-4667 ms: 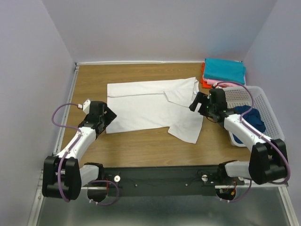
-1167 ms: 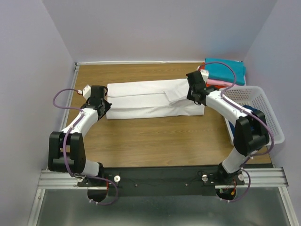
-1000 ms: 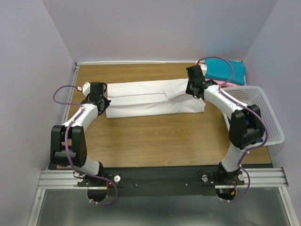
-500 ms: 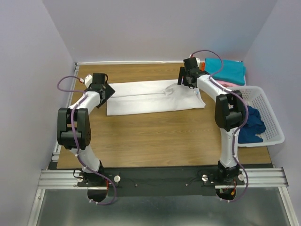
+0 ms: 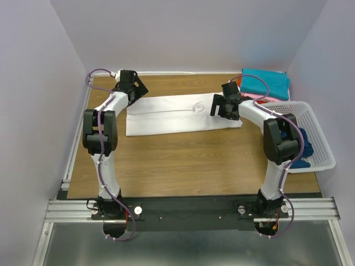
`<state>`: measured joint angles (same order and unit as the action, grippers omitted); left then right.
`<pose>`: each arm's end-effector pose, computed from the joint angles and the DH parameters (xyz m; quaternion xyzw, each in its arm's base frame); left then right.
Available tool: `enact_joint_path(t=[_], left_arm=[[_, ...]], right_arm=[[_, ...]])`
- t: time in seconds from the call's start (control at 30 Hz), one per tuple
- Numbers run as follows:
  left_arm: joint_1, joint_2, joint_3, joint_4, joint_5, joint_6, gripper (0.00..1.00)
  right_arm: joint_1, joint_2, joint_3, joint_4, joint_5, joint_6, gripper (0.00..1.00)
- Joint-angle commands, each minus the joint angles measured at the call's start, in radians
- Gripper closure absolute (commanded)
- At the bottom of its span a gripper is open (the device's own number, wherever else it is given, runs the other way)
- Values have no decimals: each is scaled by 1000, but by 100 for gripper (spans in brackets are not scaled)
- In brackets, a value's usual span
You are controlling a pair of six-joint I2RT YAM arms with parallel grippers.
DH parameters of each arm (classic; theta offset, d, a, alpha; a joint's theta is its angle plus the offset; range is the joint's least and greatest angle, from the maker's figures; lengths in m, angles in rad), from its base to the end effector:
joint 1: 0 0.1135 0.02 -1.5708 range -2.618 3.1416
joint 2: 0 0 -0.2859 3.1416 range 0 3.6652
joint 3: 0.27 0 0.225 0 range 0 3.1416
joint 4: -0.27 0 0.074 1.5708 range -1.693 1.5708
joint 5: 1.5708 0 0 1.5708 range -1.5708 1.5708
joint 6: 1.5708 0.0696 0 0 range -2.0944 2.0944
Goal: Fold and stack the t-shirts
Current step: Fold the tshirt
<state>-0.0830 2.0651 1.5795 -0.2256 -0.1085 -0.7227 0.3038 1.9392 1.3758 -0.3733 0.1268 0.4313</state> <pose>0.4829 -0.0326 0.2236 -0.3068 0.8546 -0.1178 0.4021 0.4063 0.1182 0.1999 0.0801 0.9451 0.0556 0.3120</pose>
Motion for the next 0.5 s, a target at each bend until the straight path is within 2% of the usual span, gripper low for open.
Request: enact_joint_path(t=[0.0, 0.2, 0.47], left_arm=[[-21, 70, 28, -8, 63, 37, 2], [-27, 87, -39, -18, 86, 32, 2], [-95, -104, -358, -1, 92, -27, 2]], right_arm=[[0, 52, 9, 36, -32, 17, 0], [-12, 158, 140, 37, -61, -51, 0], [-48, 401, 416, 45, -190, -216, 0]])
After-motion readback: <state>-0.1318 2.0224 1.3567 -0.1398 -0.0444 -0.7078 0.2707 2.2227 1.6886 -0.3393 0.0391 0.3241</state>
